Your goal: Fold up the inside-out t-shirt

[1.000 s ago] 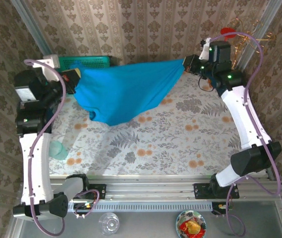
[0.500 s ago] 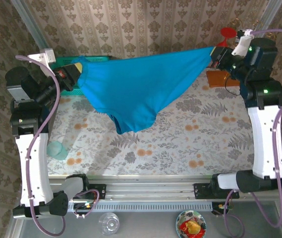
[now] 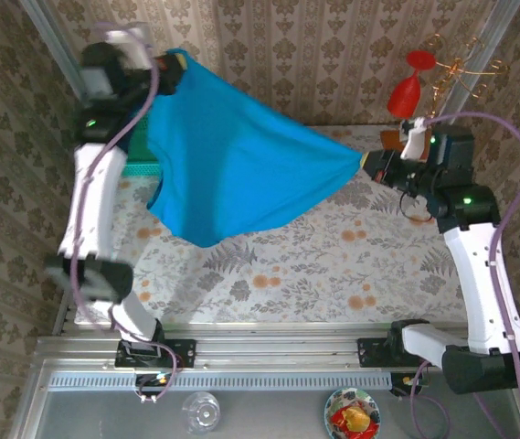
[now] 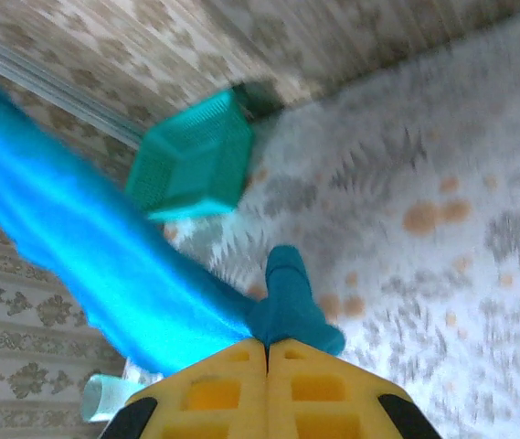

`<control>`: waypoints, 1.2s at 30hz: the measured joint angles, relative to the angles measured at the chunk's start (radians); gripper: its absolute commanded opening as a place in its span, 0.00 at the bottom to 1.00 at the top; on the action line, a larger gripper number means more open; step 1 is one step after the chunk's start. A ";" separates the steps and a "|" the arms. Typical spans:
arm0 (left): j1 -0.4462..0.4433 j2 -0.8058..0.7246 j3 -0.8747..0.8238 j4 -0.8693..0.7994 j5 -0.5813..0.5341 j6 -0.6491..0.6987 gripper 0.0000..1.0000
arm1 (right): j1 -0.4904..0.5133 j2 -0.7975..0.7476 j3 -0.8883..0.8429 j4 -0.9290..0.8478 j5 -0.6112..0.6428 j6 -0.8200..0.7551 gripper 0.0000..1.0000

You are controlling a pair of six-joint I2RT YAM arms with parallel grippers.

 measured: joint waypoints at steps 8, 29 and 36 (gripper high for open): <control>-0.240 0.761 0.729 -0.497 0.010 0.154 0.40 | 0.107 -0.038 -0.286 0.005 0.004 0.074 0.00; -0.206 -0.336 -0.658 -0.093 0.014 0.183 0.55 | 0.543 0.204 0.129 0.167 0.014 0.163 0.11; -0.167 -0.487 -0.770 -0.119 -0.024 0.179 0.59 | 0.610 0.317 0.158 0.249 -0.117 0.156 0.46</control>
